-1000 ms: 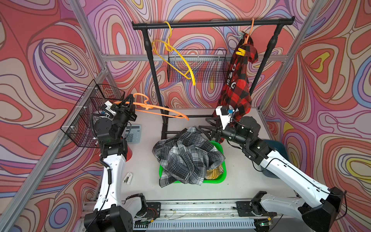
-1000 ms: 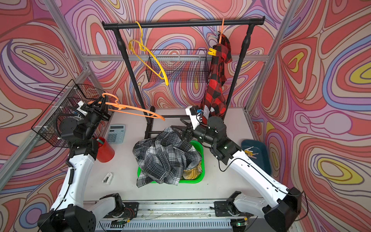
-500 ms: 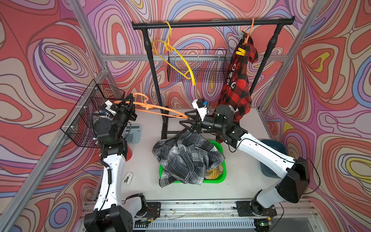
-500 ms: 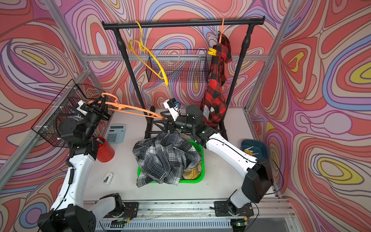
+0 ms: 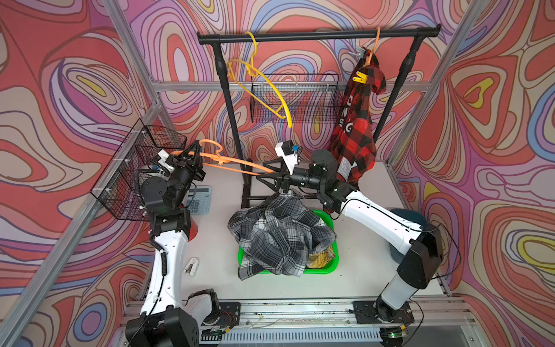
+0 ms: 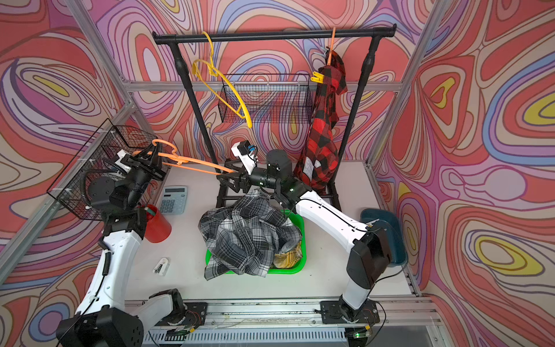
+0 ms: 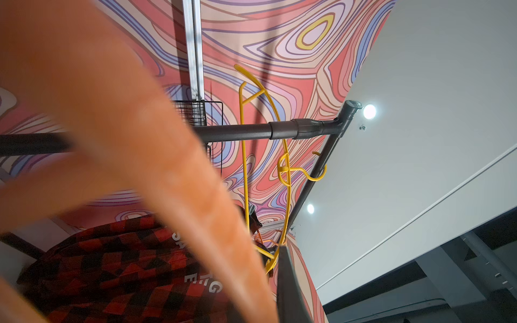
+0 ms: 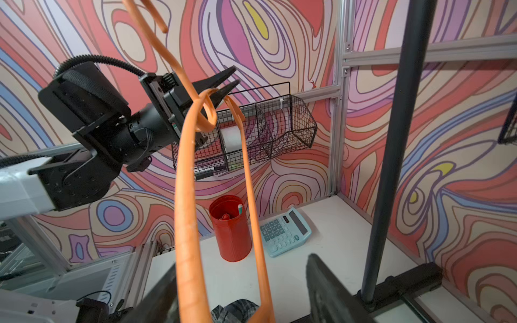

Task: Remove the clothespins securing long-sleeve shirts to the hanger
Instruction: Place the hanger on the clothesline.

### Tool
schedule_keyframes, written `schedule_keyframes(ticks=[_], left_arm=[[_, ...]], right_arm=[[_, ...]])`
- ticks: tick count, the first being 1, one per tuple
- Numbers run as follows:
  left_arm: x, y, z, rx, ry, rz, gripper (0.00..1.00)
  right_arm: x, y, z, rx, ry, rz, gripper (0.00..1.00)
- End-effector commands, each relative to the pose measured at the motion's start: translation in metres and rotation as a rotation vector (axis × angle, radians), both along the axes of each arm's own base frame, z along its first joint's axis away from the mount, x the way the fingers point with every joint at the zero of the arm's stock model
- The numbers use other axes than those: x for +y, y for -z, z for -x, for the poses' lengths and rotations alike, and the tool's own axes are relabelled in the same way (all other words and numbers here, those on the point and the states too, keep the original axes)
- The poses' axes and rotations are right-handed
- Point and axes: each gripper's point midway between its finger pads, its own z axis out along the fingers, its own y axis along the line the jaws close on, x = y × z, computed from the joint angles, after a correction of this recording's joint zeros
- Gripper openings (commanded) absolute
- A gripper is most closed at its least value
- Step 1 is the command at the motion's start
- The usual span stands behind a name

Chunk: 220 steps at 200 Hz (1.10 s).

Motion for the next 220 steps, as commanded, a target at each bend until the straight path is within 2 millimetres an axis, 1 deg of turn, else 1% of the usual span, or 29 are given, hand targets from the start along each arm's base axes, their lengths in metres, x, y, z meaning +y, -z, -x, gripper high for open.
schedule_keyframes(ticks=[1, 12, 24, 28, 41, 44, 52, 58, 75, 90, 101, 112, 118, 134, 146, 164, 170, 194, 207, 220], left_arm=[[-0.005, -0.020, 0.010, -0.078, 0.030, -0.008, 0.00], [-0.006, -0.022, 0.010, -0.084, 0.037, -0.006, 0.00], [-0.006, -0.024, 0.009, -0.094, 0.043, -0.006, 0.00], [-0.005, -0.025, 0.010, -0.098, 0.042, -0.006, 0.03], [-0.004, -0.028, 0.010, -0.113, 0.046, -0.019, 0.17], [-0.005, -0.030, 0.011, -0.118, 0.046, -0.024, 0.21], [-0.005, -0.034, 0.013, -0.131, 0.044, -0.041, 0.37], [-0.006, -0.037, 0.015, -0.137, 0.043, -0.059, 0.45], [-0.009, -0.048, 0.021, -0.161, 0.037, -0.132, 0.61], [-0.012, -0.057, 0.026, -0.180, 0.028, -0.190, 0.73], [-0.012, -0.062, 0.029, -0.193, 0.016, -0.227, 0.81], [-0.010, -0.065, 0.031, -0.197, 0.001, -0.261, 0.95], [-0.007, -0.066, 0.032, -0.197, -0.012, -0.277, 0.99], [0.006, -0.068, 0.034, -0.200, -0.064, -0.312, 1.00], [0.011, -0.070, 0.037, -0.201, -0.100, -0.350, 1.00], [0.013, -0.073, 0.041, -0.179, -0.156, -0.447, 1.00], [0.012, -0.076, 0.045, -0.179, -0.178, -0.490, 1.00], [0.016, -0.077, 0.056, -0.116, -0.272, -0.654, 1.00], [0.018, -0.079, 0.063, -0.098, -0.310, -0.701, 1.00], [0.019, -0.078, 0.066, -0.090, -0.330, -0.729, 1.00]], right_arm=[[0.006, -0.006, 0.003, -0.016, -0.024, -0.011, 0.46], [0.006, -0.006, 0.003, -0.016, -0.017, -0.009, 0.36], [0.004, -0.008, 0.004, -0.016, -0.009, -0.009, 0.21], [0.003, -0.010, 0.004, -0.016, -0.004, -0.009, 0.16], [-0.001, -0.013, 0.003, -0.011, 0.018, -0.003, 0.00], [-0.002, -0.014, 0.003, -0.010, 0.024, 0.000, 0.00], [-0.005, -0.017, 0.004, -0.009, 0.039, 0.008, 0.00], [-0.009, -0.018, 0.003, -0.005, 0.060, 0.014, 0.00], [-0.019, -0.017, 0.001, 0.024, 0.124, 0.045, 0.00], [-0.031, -0.012, 0.000, 0.060, 0.180, 0.086, 0.00], [-0.040, -0.003, 0.001, 0.096, 0.220, 0.123, 0.00], [-0.052, 0.007, 0.001, 0.134, 0.273, 0.151, 0.00], [-0.058, 0.014, 0.003, 0.160, 0.297, 0.167, 0.00], [-0.077, 0.031, 0.005, 0.219, 0.373, 0.210, 0.00], [-0.089, 0.041, 0.010, 0.260, 0.413, 0.247, 0.00], [-0.111, 0.049, 0.019, 0.307, 0.478, 0.278, 0.00], [-0.118, 0.052, 0.022, 0.323, 0.500, 0.292, 0.00], [-0.141, 0.067, 0.033, 0.380, 0.563, 0.353, 0.00], [-0.153, 0.073, 0.039, 0.404, 0.597, 0.373, 0.00], [-0.163, 0.072, 0.043, 0.411, 0.621, 0.375, 0.00]])
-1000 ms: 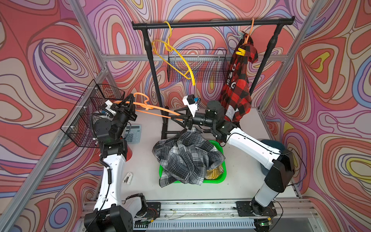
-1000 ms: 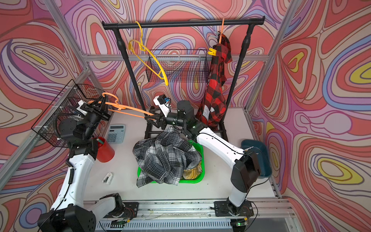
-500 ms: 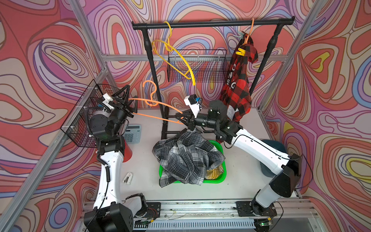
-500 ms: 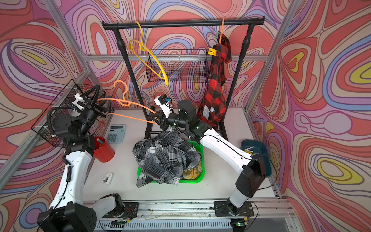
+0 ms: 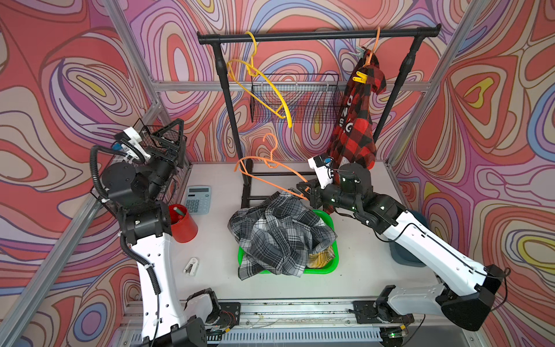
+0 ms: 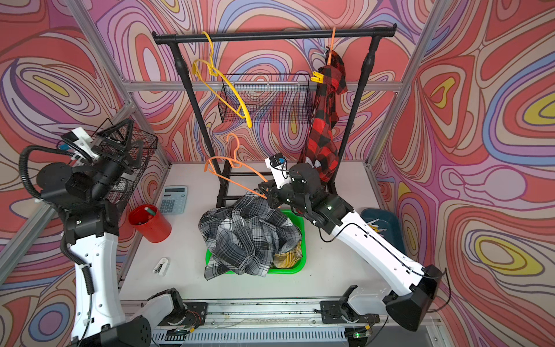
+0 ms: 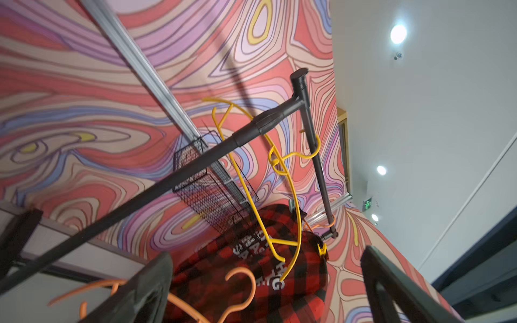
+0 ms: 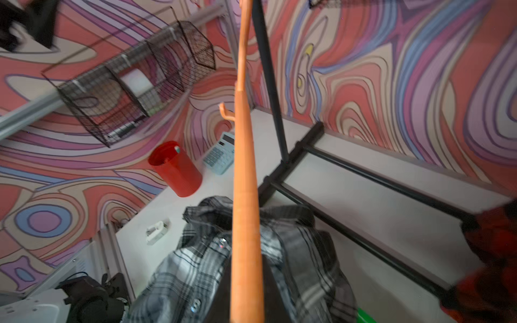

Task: Remove the clothespins securing long-sleeve shirts to the hanger
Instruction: Place the hanger on the clothesline.

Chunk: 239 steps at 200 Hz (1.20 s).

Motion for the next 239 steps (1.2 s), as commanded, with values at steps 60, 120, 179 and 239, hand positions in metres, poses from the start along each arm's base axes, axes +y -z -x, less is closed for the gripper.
schedule_keyframes(ticks=[60, 120, 179, 239], left_arm=[[0.004, -0.006, 0.020, -0.024, -0.143, -0.212, 1.00], [0.002, 0.008, 0.021, -0.003, -0.170, -0.308, 1.00], [0.003, 0.029, 0.016, 0.035, -0.174, -0.325, 1.00], [0.001, 0.032, 0.016, 0.042, -0.167, -0.337, 1.00]], right_arm=[[-0.070, -0.021, 0.000, -0.027, 0.298, 0.101, 0.00], [-0.075, -0.092, -0.006, -0.180, 0.309, 0.073, 0.00], [-0.068, -0.152, -0.014, -0.307, 0.281, 0.077, 0.00], [-0.065, -0.179, -0.026, -0.393, 0.276, 0.050, 0.00]])
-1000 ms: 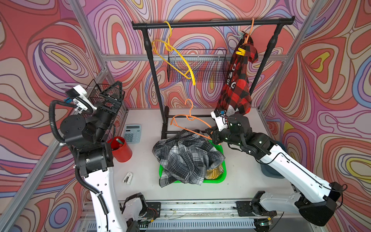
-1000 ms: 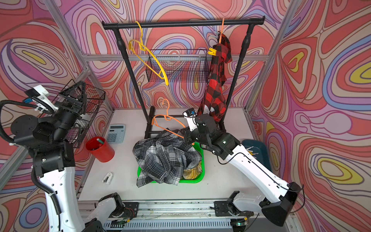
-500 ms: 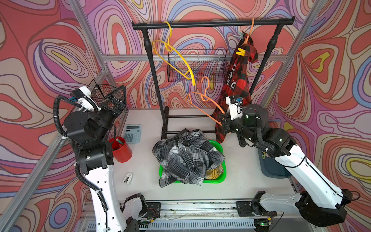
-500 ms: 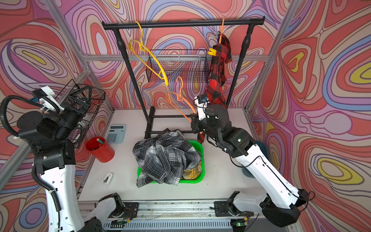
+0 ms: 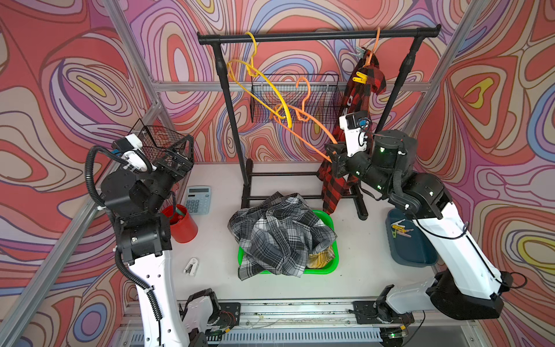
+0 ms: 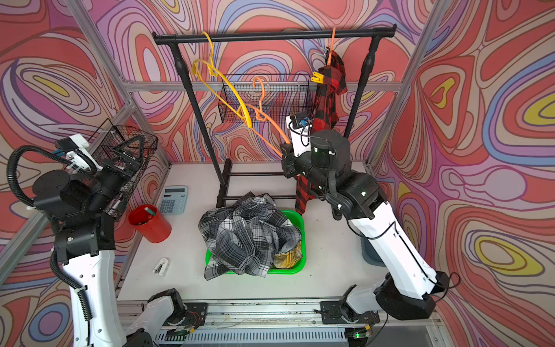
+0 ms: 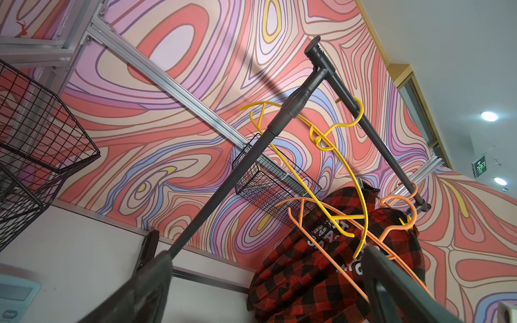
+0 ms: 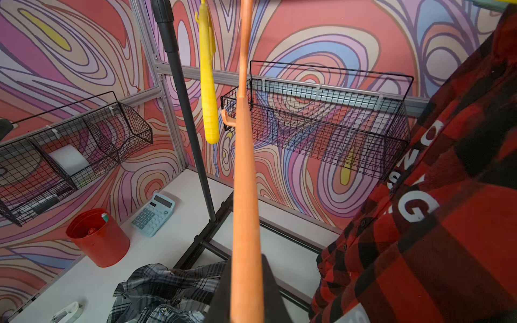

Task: Remove the clothespins securing long-sleeve shirts to the hanger
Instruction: Place the hanger on the clothesline.

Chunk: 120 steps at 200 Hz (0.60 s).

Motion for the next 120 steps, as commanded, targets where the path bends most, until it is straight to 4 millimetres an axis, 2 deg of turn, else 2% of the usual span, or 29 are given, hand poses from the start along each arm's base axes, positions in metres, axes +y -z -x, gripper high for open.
schedule_keyframes(ticks=[1, 31, 67, 120], left_arm=[[-0.002, 0.000, 0.003, -0.006, 0.000, -0.021, 1.00], [-0.004, -0.001, 0.004, -0.007, 0.005, -0.026, 1.00], [-0.004, -0.001, 0.006, 0.000, -0.004, -0.040, 1.00], [-0.006, 0.001, 0.005, 0.005, 0.002, -0.042, 1.00]], right_arm=[[-0.006, -0.023, -0.005, -0.076, 0.006, -0.022, 0.00], [-0.011, -0.033, -0.022, -0.095, -0.025, -0.061, 0.00], [-0.001, -0.049, -0.030, -0.125, -0.099, -0.093, 0.00], [-0.005, -0.070, -0.048, -0.180, -0.104, -0.121, 0.00]])
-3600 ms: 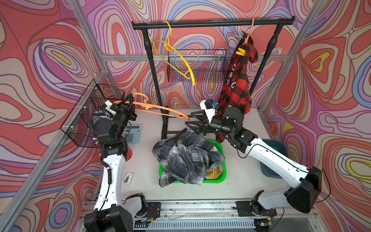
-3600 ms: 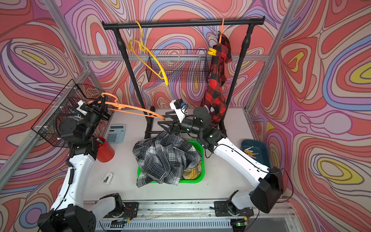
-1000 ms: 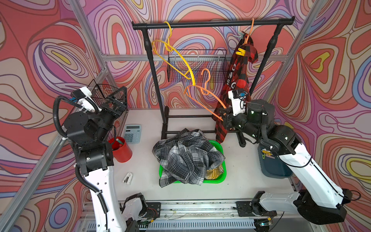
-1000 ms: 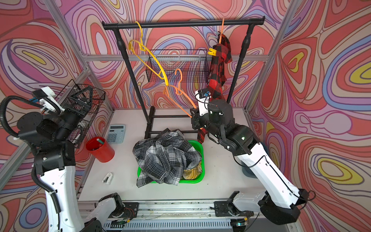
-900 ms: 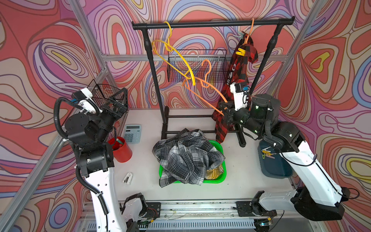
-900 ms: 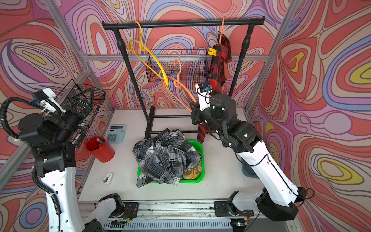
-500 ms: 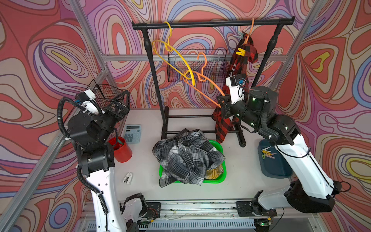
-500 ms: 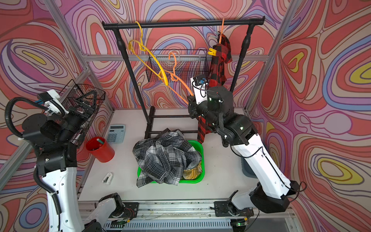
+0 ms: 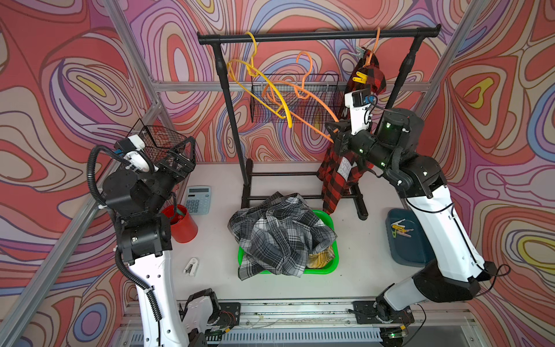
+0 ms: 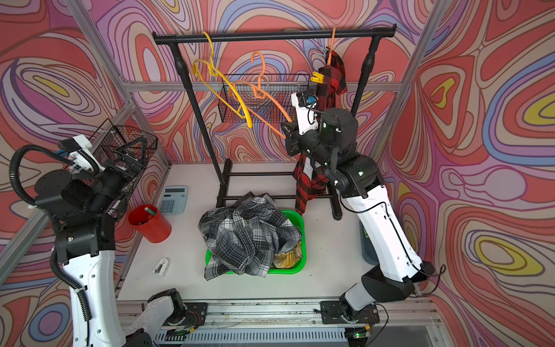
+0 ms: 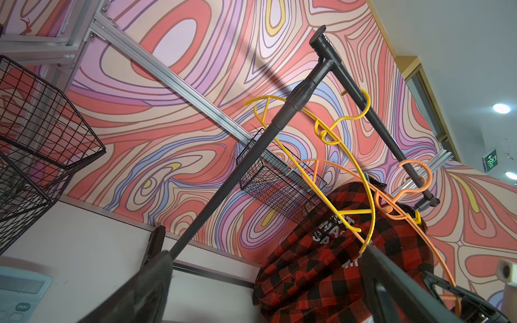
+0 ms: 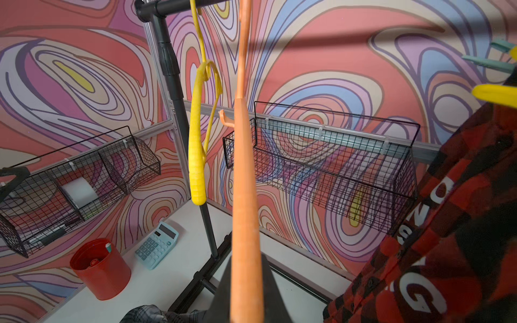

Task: Remove the clothespins securing long-sleeve shirts to the hanger
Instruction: Place the hanger on the clothesline.

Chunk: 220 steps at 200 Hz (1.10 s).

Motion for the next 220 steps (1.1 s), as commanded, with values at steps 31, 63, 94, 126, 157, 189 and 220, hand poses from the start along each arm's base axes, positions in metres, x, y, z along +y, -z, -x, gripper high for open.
schedule_keyframes(ticks=[31, 63, 94, 126, 157, 189, 220], left_arm=[[-0.004, -0.004, 0.006, -0.011, 0.005, -0.019, 1.00], [-0.005, -0.002, 0.007, -0.005, 0.005, -0.022, 1.00], [-0.006, 0.001, 0.007, 0.003, 0.006, -0.018, 1.00], [-0.006, 0.004, 0.006, 0.009, 0.008, -0.015, 1.00], [-0.006, 0.008, 0.005, 0.017, 0.011, -0.011, 1.00], [-0.006, 0.016, 0.002, 0.035, 0.014, 0.000, 1.00], [-0.004, 0.032, 0.001, 0.079, 0.002, 0.011, 1.00]], right_arm=[[-0.002, -0.035, -0.019, -0.113, -0.009, -0.043, 0.00], [-0.003, -0.044, -0.038, -0.140, -0.002, -0.064, 0.00], [0.000, -0.044, -0.063, -0.155, 0.009, -0.080, 0.00], [-0.005, -0.037, -0.090, -0.136, 0.031, -0.115, 0.00], [-0.002, -0.023, -0.106, -0.099, 0.023, -0.130, 0.00], [0.003, -0.009, -0.114, -0.060, 0.014, -0.128, 0.00], [0.007, 0.000, -0.111, -0.027, -0.010, -0.132, 0.00]])
